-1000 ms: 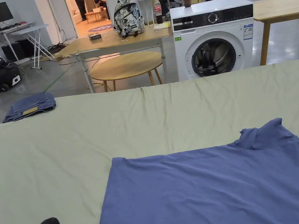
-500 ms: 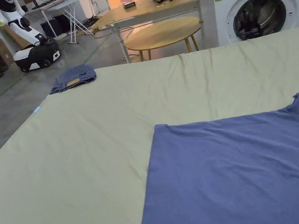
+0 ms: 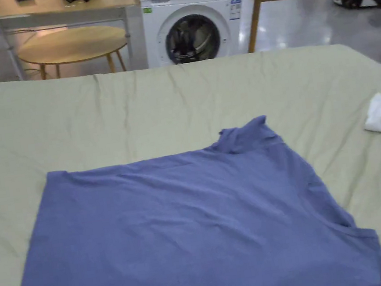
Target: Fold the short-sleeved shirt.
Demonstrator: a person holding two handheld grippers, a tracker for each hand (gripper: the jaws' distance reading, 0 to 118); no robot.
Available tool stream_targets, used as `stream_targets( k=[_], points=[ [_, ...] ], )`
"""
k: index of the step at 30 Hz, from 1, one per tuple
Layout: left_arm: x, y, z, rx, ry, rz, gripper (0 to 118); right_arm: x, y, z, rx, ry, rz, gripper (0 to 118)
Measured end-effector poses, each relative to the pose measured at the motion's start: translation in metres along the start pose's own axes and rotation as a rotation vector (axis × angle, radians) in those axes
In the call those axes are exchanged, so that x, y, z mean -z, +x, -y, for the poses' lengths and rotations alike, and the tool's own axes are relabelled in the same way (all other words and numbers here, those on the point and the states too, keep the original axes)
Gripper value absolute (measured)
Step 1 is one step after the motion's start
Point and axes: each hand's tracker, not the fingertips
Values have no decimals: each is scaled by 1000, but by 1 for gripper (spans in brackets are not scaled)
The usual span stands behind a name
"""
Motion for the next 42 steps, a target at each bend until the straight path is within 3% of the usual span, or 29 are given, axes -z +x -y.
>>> stream_targets(
  k=[1,2,4,8,10,12,14,15,16,18,21,23,26,28,33,38,40,41,42],
  points=[
    [0,-1,1,2,-1,-1,9,5,3,5,44,-17,10,86],
    [0,-2,2,1,1,-2,9,10,8,9,72,-16,-6,95],
    [-1,-3,3,-13,10,-1,9,26,22,17,136,-43,-60,94],
    [-4,-3,3,-43,9,4,9,63,35,25,153,-75,-52,93],
    [-6,0,2,-52,11,6,9,79,37,32,162,-108,-29,80],
    [-7,1,2,-64,14,6,9,88,37,37,185,-149,-12,52],
    [-9,3,1,-77,14,4,9,80,33,42,143,-112,49,28],
    [-9,4,1,-84,15,1,9,78,35,41,153,-121,22,8],
    [-9,4,1,-94,16,0,9,76,37,40,177,-133,-7,2],
    [-12,4,-2,-107,16,3,6,67,35,40,188,-128,-23,2],
    [-32,2,-11,-192,86,38,4,54,22,22,99,-78,-2,2],
    [-47,5,-34,-169,127,35,4,47,12,1,51,-32,-14,2],
    [-56,6,-84,-104,254,45,4,65,2,-43,71,16,-68,2],
    [-47,0,-122,-113,305,80,4,92,-7,-80,62,46,-86,2],
    [17,-28,-194,-133,241,124,4,189,-33,-149,38,-7,-80,2],
    [89,-45,-221,-133,194,120,4,274,-53,-160,33,-67,-64,2],
    [109,-46,-222,-137,154,102,11,291,-60,-154,15,-78,-61,9],
    [114,-45,-221,-135,155,91,24,291,-64,-149,-23,-72,-65,31],
    [117,-44,-216,-132,157,76,50,293,-65,-147,-63,-84,-54,75]
  ],
)
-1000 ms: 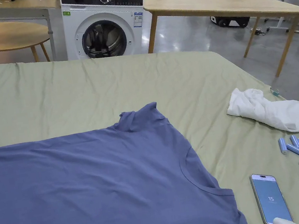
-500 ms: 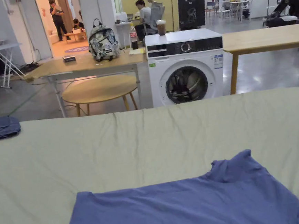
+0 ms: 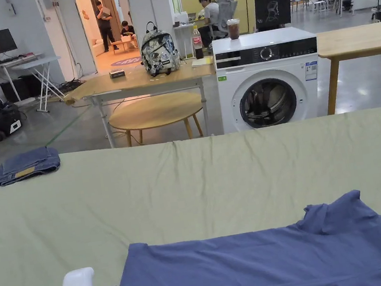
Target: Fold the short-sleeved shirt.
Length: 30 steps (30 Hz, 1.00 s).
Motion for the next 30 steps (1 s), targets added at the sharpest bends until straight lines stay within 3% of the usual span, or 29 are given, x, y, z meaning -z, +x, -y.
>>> stream_targets(
  k=[1,5,7,10,11,12,13,14,15,18,19,24,25,26,27,28,30],
  points=[
    [-3,-1,1,3,-5,-3,59,-2,0,2,-24,-13,-12,91],
    [-58,13,14,60,112,74,56,-41,14,13,-86,106,-76,89],
    [-95,21,19,56,174,158,56,-91,9,22,-103,163,-105,87],
    [-149,37,33,109,301,131,56,-148,1,42,-133,237,-168,63],
    [-163,42,39,120,342,117,56,-163,-3,49,-142,250,-181,50],
    [-178,50,45,125,355,106,52,-178,-7,59,-147,246,-182,29],
    [-188,54,53,126,355,129,39,-189,-12,71,-160,252,-188,14],
    [-195,58,60,126,342,136,18,-197,-16,80,-177,250,-199,4],
    [-201,63,70,130,345,141,0,-202,-21,89,-203,243,-185,0],
    [-212,75,93,145,354,94,0,-218,-30,113,-195,219,-193,0],
    [-211,74,98,113,300,102,0,-216,-27,117,-169,197,-213,0],
    [-167,45,89,-18,153,97,0,-218,-27,125,-182,175,-201,0],
    [-153,37,83,-35,142,114,3,-218,-25,124,-171,170,-209,0],
    [-136,30,79,-32,135,126,16,-218,-22,123,-160,162,-220,0],
    [-120,23,77,-44,131,153,43,-219,-19,122,-151,161,-224,0],
    [-96,14,74,-47,116,164,62,-221,-16,122,-138,163,-222,0],
    [-52,4,72,-84,28,62,64,-223,-10,123,-120,162,-222,0]
  ],
)
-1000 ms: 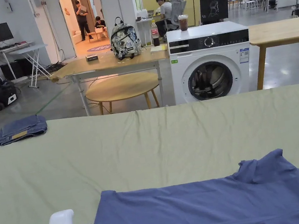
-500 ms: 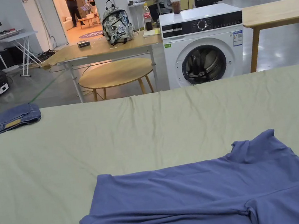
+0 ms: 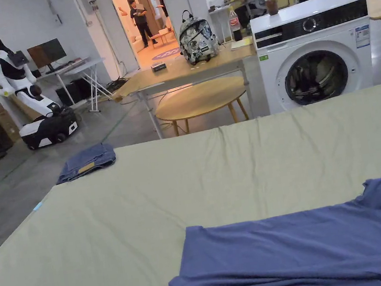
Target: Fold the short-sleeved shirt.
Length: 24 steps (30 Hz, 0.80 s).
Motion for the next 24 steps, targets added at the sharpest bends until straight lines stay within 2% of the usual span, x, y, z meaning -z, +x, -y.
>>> stream_targets(
  k=[3,5,6,7,8,9,10,11,12,13,14,17,19,21,22,24],
  points=[
    [48,-11,0,6,-103,-160,64,-10,8,3,16,-6,32,0],
    [58,-10,0,-29,-151,-143,63,-17,17,7,41,-21,40,0],
    [52,1,-5,23,-150,-180,52,-17,23,9,66,-34,51,0],
    [50,10,-8,99,-150,-191,32,-14,29,10,86,-47,62,0],
    [50,18,-9,150,-150,-173,7,-10,33,10,107,-62,77,0],
    [52,22,-8,178,-158,-176,3,-4,36,8,117,-69,87,0],
    [49,36,-4,140,-160,-151,3,5,39,3,122,-75,93,0],
    [56,39,-2,139,-166,-163,3,14,41,-3,124,-81,96,9],
    [63,39,0,145,-193,-185,3,27,46,-10,127,-89,95,44],
    [67,37,0,138,-192,-184,3,43,57,-7,137,-86,94,73],
    [62,37,0,127,-194,-180,3,58,62,-14,156,-87,104,90],
    [59,38,-5,128,-213,-159,3,105,86,-25,245,-88,134,89],
    [52,43,-5,136,-221,-153,3,148,108,-27,341,-160,105,89],
    [51,44,-5,104,-220,-148,3,182,119,-21,388,-260,123,88],
    [47,44,-5,101,-218,-147,3,196,121,-15,383,-319,176,76],
    [46,48,-2,105,-212,-147,3,194,108,-10,290,-301,305,41]
  ],
)
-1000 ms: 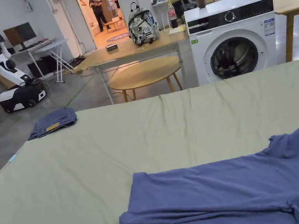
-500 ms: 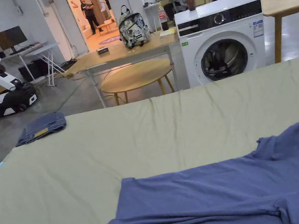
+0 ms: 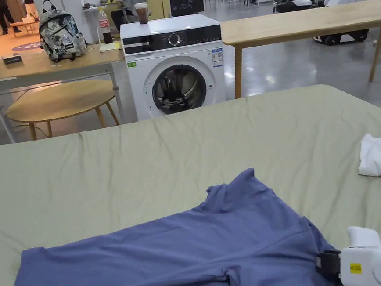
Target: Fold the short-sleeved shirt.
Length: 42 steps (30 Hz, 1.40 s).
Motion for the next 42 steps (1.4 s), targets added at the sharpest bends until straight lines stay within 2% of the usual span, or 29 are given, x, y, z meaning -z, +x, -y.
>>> stream_targets(
  k=[2,4,7,9,10,12,14,17,21,28,29,30,31,32,33,35,37,39,41,42],
  points=[
    [-1,0,1,-1,11,-7,3,-20,-8,2,56,21,-64,13],
    [-4,1,-2,7,5,-5,3,-21,-9,2,51,25,-52,6],
    [-12,-18,-10,-42,24,66,2,-35,-10,-1,63,55,-49,5],
    [-45,-20,-9,-47,167,67,2,-55,-17,-3,29,100,-30,4],
    [-60,-26,-12,-43,219,68,2,-64,-20,-8,-13,102,-17,4],
    [-84,-29,-18,-53,213,142,2,-83,-20,-14,-37,108,-39,3],
    [-110,-27,-18,5,228,119,2,-96,-16,-17,-40,129,-39,3],
    [-139,-31,-1,21,220,140,2,-137,-4,-7,-46,181,-31,3],
    [-156,-38,47,6,169,169,2,-169,20,32,-46,166,-33,3],
    [-134,-62,133,-85,45,190,2,-177,50,113,-48,118,-7,3],
    [-130,-65,137,-77,39,185,2,-175,51,117,-51,112,3,7],
    [-131,-60,143,-78,51,167,15,-173,54,122,-54,114,14,29],
    [-132,-61,145,-78,62,147,35,-172,58,125,-56,116,27,52],
    [-135,-63,146,-79,69,133,56,-174,62,124,-54,115,25,69],
    [-143,-65,143,-43,109,112,71,-176,65,118,-44,122,20,70],
    [-172,-55,131,6,222,107,71,-191,66,111,-24,175,-30,70],
    [-199,-45,119,42,336,104,71,-215,57,102,-43,252,-86,70],
    [-220,-35,106,22,412,50,71,-235,41,97,-86,325,-160,70],
    [-232,-33,96,-72,437,79,71,-256,17,93,-156,381,-244,69],
    [-238,-28,93,-92,455,114,67,-263,7,91,-204,405,-283,65]
  ],
)
